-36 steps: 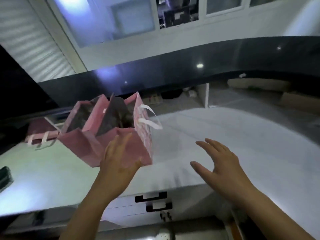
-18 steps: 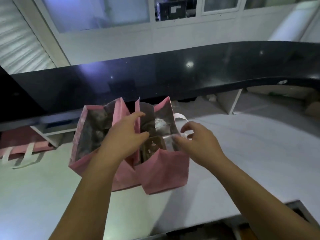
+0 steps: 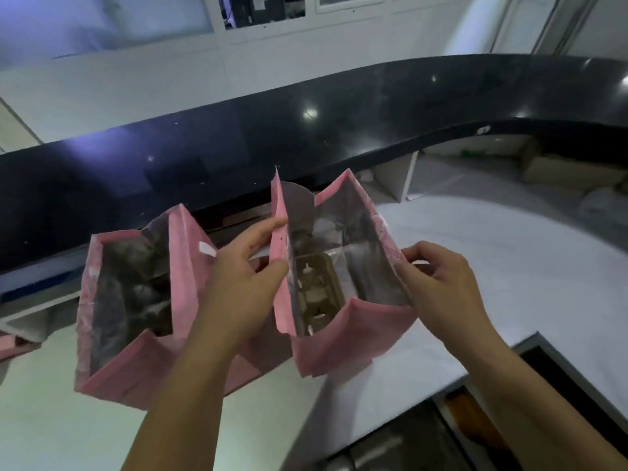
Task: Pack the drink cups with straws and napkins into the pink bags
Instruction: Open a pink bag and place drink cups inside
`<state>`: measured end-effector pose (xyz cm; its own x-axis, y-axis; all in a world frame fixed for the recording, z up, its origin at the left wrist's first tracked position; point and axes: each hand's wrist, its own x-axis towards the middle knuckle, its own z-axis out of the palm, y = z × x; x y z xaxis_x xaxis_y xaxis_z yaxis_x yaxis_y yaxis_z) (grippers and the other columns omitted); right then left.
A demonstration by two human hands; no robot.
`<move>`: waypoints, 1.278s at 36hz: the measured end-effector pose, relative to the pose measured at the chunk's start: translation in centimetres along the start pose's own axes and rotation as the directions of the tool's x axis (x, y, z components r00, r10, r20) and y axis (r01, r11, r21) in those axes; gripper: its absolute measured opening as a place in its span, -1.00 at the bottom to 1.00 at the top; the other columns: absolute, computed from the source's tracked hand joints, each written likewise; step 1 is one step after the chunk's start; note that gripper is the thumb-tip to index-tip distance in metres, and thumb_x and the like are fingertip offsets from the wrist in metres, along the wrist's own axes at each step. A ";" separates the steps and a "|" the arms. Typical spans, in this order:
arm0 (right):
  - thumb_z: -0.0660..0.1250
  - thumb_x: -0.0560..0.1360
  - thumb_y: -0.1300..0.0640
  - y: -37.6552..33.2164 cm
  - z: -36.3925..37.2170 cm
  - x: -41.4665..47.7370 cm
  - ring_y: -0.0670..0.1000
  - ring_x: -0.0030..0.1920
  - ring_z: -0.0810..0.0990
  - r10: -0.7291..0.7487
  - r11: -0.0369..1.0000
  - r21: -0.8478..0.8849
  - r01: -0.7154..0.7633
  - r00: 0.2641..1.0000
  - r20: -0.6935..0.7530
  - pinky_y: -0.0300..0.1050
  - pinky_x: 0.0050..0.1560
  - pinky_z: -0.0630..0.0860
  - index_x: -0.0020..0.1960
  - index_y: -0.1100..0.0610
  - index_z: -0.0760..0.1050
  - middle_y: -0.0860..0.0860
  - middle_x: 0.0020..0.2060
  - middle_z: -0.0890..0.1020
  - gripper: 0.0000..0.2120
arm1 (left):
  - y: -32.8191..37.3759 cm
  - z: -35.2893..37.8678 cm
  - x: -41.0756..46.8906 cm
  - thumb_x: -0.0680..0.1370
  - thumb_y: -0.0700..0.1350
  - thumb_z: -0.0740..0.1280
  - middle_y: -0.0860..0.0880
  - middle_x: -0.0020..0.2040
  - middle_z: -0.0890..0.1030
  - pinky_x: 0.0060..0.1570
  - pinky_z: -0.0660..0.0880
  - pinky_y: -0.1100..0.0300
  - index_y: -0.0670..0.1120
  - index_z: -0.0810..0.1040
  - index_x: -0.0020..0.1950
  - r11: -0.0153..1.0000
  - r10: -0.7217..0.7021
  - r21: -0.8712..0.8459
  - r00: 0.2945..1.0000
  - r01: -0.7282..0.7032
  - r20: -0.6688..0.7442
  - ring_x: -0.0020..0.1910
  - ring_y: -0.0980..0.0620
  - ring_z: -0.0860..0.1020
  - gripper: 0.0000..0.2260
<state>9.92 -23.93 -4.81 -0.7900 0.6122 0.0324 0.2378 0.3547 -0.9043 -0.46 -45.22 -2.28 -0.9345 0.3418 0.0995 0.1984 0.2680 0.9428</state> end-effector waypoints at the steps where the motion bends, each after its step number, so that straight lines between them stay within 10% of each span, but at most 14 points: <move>1: 0.33 0.53 -0.09 0.2 -1.1 -0.6 -0.06 -0.24 0.68 0.010 0.999 0.034 -0.009 1.000 -0.029 0.10 -0.23 0.66 -0.21 0.01 0.61 -0.11 -0.29 0.68 -0.76 | 0.4 1.0 0.0 0.57 -0.26 0.36 0.48 0.12 0.56 -0.24 0.59 0.38 0.42 0.56 0.19 0.999 0.009 -0.032 1.000 -0.009 0.019 0.06 0.42 0.57 -0.48; 6: 0.32 0.57 0.04 2.6 -7.3 -3.7 0.04 -0.16 0.67 0.060 0.992 0.122 -0.034 0.974 -0.218 0.19 -0.16 0.66 -0.15 0.02 0.63 -0.05 -0.25 0.67 -0.83 | 2.6 7.0 -0.2 0.56 -0.40 0.32 0.49 0.03 0.59 -0.24 0.54 0.47 0.25 0.58 0.23 0.980 0.083 -0.192 0.989 -0.059 0.120 -0.02 0.44 0.59 -0.47; 15: 0.29 0.62 0.07 9.4 -20.5 -10.2 -0.15 -0.24 0.63 0.178 0.982 0.154 -0.114 0.838 -0.515 -0.35 -0.42 0.51 -0.16 -0.05 0.59 -0.12 -0.25 0.66 -0.80 | 7.9 22.6 -2.5 0.57 -0.37 0.31 0.55 0.00 0.56 -0.24 0.56 0.43 0.15 0.48 0.41 0.963 0.194 -0.255 0.885 -0.089 0.423 -0.01 0.38 0.61 -0.47; 20: 0.31 0.60 0.15 13.0 -28.7 -14.2 -0.03 -0.28 0.61 0.200 0.980 0.120 -0.161 0.754 -0.626 -0.14 -0.36 0.54 -0.20 0.00 0.58 -0.03 -0.30 0.65 -0.79 | 11.8 32.2 -5.9 0.58 -0.30 0.32 0.52 0.01 0.55 -0.16 0.64 0.32 0.25 0.49 0.33 0.966 0.201 -0.251 0.806 -0.067 0.557 0.00 0.39 0.58 -0.50; 24: 0.30 0.60 0.14 16.5 -34.6 -17.3 0.05 -0.23 0.64 0.242 0.970 0.171 -0.171 0.686 -0.687 0.12 -0.24 0.60 -0.15 0.01 0.61 -0.01 -0.27 0.66 -0.81 | 14.3 39.1 -9.5 0.59 -0.27 0.34 0.41 0.15 0.53 -0.12 0.65 0.29 0.25 0.47 0.38 0.968 0.220 -0.237 0.715 -0.079 0.663 0.01 0.34 0.59 -0.50; 46: 0.30 0.60 0.24 25.9 -50.0 -28.7 -0.04 -0.41 0.53 0.323 0.945 0.311 -0.101 0.429 -0.843 -0.31 -0.41 0.46 -0.19 0.06 0.57 0.14 -0.36 0.56 -0.78 | 21.3 60.8 -22.8 0.59 -0.24 0.37 0.49 -0.03 0.59 -0.38 0.53 0.39 0.32 0.52 0.26 0.966 0.256 -0.224 0.387 -0.125 0.886 -0.07 0.40 0.62 -0.55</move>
<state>67.04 3.02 -7.83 0.2144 0.9734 0.0805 0.1288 0.0535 -0.9902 43.05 7.47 -3.83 -0.0486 0.9988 -0.0024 0.2420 0.0141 0.9702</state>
